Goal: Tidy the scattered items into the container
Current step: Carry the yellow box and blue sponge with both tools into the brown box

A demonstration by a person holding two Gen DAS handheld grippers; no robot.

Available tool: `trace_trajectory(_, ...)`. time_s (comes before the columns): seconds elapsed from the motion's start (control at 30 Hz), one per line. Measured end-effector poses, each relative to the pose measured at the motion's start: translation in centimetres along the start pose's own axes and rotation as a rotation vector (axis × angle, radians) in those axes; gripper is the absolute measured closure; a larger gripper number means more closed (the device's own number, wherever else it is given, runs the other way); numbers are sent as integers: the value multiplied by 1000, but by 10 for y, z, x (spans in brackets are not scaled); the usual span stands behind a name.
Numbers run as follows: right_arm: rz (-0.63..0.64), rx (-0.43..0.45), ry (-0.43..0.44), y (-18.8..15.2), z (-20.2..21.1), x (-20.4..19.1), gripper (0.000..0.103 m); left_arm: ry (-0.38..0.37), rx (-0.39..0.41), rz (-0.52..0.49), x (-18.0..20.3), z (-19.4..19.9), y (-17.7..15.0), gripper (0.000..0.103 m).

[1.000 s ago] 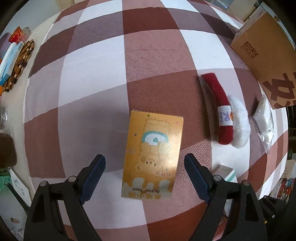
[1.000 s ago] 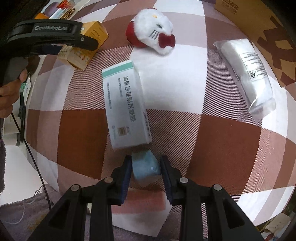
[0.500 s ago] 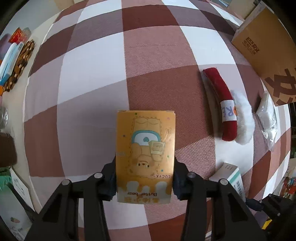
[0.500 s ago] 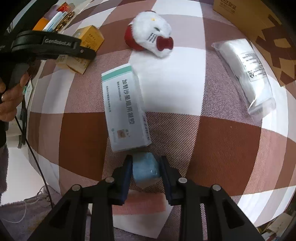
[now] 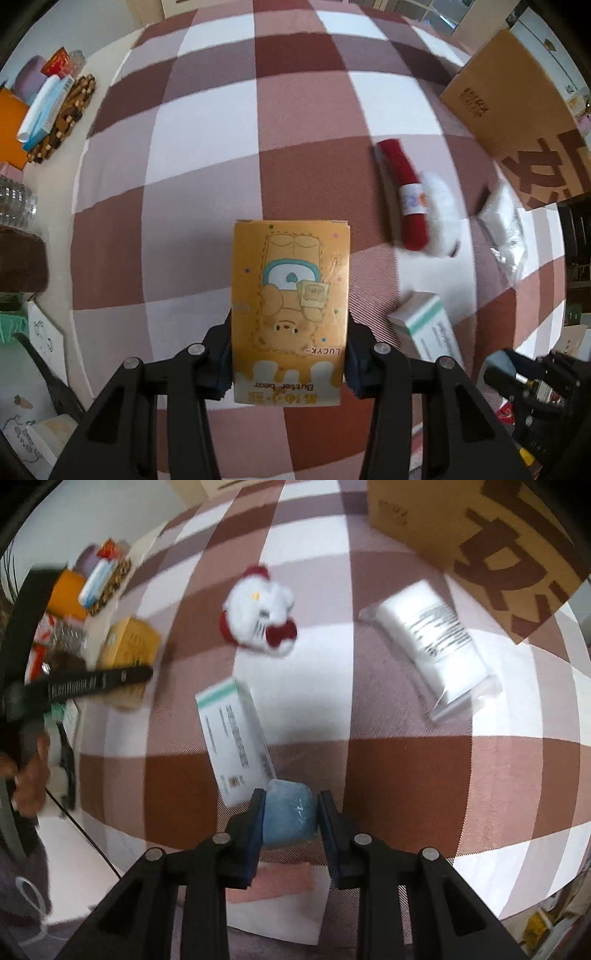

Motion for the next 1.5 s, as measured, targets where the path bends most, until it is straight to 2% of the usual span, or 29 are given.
trace_trajectory(0.23, -13, 79, 25, 23, 19, -22, 75, -5, 49, -21, 2, 32, 9, 56)
trace_trajectory(0.47, -34, 153, 42, 47, 52, -14, 75, 13, 76, -32, 13, 58, 3, 56)
trace_trajectory(0.7, -59, 196, 41, 63, 68, -14, 75, 14, 90, -48, 22, 71, 2, 56)
trace_trajectory(1.1, -83, 234, 15, 61, 87, -4, 75, -6, 117, -122, 56, 87, 5, 56)
trace_trajectory(1.5, -152, 257, -25, 50, 101, 24, 75, -45, 112, -221, 99, 85, 7, 56)
Point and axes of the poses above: each gripper's, at about its wrist camera, not at the fingertips, and z roughly against the way its jaws point, x to its right, y to its top, the point moved 8 cm from there along -z, roughly the way its jaws point, and after that the axes turned 7 degrees about x, right-handed, at the moved point
